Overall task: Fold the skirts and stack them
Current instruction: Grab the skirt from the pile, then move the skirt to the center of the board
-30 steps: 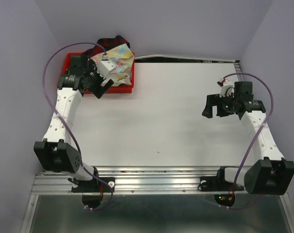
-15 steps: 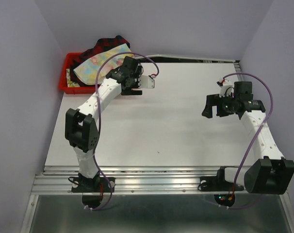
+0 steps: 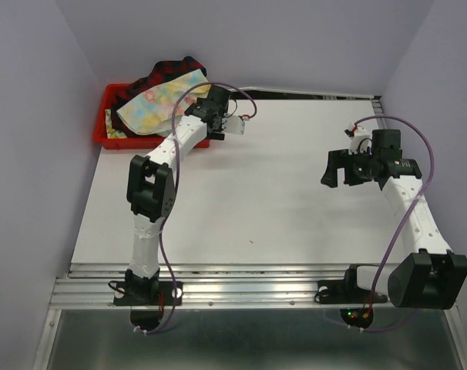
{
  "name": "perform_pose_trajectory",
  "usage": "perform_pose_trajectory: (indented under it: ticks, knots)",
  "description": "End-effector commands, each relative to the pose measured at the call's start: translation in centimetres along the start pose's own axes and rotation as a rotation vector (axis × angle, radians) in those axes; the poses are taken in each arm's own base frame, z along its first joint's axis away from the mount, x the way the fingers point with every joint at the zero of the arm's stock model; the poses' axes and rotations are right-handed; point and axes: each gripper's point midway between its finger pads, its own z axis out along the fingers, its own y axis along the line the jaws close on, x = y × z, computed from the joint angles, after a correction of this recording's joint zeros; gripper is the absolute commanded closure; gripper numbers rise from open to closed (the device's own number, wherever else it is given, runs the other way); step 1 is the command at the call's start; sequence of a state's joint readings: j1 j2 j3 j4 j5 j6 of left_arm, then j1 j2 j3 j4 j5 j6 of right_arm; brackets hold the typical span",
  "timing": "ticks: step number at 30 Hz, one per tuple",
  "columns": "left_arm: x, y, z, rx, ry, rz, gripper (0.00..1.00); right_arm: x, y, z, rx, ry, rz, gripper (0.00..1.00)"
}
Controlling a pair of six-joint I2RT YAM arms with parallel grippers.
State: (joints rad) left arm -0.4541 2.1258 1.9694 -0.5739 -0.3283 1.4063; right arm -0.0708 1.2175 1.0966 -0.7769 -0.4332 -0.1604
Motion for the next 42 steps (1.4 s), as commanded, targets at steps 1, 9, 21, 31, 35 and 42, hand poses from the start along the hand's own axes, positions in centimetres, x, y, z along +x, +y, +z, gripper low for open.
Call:
perform_pose_trajectory:
  ticks: [1,9,21,31,35,42]
  knots:
    - [2.4,2.0,-1.1,-0.032,0.084,0.028,0.19,-1.9,0.0,-0.9,0.021,-0.081,-0.04,0.0]
    - [3.3,3.7,-2.2,-0.071,0.077,0.003,0.93,-2.4,0.3,-1.1,0.011,-0.101,-0.042,0.0]
    - [3.6,15.2,-18.3,-0.491,-0.233,-0.399,1.0,-4.3,2.2,-1.6,-0.087,-0.198,-0.083,0.0]
    - [2.3,19.7,-39.2,-0.865,-0.682,-0.73,1.0,-5.8,4.7,-2.6,-0.212,-0.292,-0.135,0.0]
    - [0.1,18.9,-44.3,-0.898,-0.805,-0.763,1.0,-6.0,5.4,-2.8,-0.255,-0.294,-0.145,0.0]
    - [-6.9,13.0,-38.5,-0.681,-0.753,-0.632,1.0,-4.2,6.9,-2.8,-0.346,-0.264,-0.144,0.0]
